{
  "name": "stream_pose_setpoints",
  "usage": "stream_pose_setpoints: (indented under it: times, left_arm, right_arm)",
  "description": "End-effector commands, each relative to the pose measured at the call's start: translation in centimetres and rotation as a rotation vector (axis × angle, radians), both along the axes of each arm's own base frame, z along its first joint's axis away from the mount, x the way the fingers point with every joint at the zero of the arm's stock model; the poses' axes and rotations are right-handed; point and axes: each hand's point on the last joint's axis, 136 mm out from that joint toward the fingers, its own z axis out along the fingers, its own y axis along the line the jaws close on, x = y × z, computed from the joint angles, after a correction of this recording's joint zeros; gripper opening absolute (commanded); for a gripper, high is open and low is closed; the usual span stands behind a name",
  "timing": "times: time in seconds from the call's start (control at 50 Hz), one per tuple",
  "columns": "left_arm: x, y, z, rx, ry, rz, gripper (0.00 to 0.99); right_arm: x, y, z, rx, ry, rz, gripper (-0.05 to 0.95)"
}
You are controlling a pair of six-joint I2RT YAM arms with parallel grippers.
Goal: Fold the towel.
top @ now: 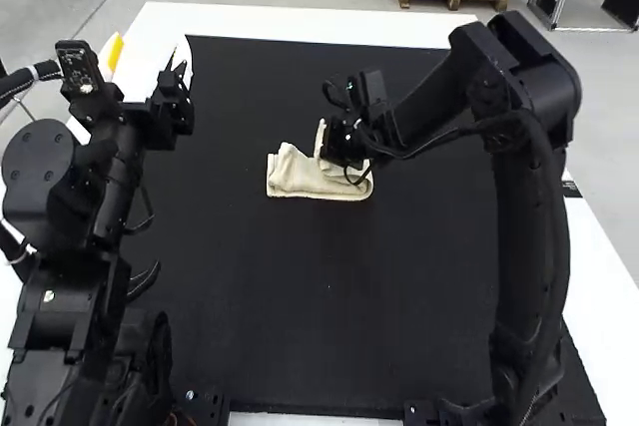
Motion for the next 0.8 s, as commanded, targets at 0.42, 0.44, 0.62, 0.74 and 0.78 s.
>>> stream_pose_setpoints:
  times: [0.42,0.44,0.62,0.74,0.78]
  left_arm:
    - [-0.2,-0.3,0.0,-0.008,-0.003,-0.018,0.967]
    - [-0.2,-0.3,0.0,-0.009,-0.002,-0.017,0.967]
    - [-0.1,-0.3,-0.2,-0.009,0.006,-0.016,0.967]
    - [-0.1,-0.3,-0.3,-0.008,0.012,-0.017,0.967]
    - [0.0,-0.3,-0.4,-0.008,0.014,-0.016,0.967]
  right_arm:
    - [0.0,6.2,-0.5,-0.013,-0.024,0.06,0.0]
    - [0.0,6.4,-0.5,-0.013,-0.024,0.063,0.0]
    - [-0.6,8.4,-0.4,-0.017,-0.022,0.094,0.0]
    - [-1.1,9.5,-0.7,-0.023,-0.019,0.112,0.0]
    - [-1.2,9.7,-1.0,-0.028,-0.019,0.112,0.0]
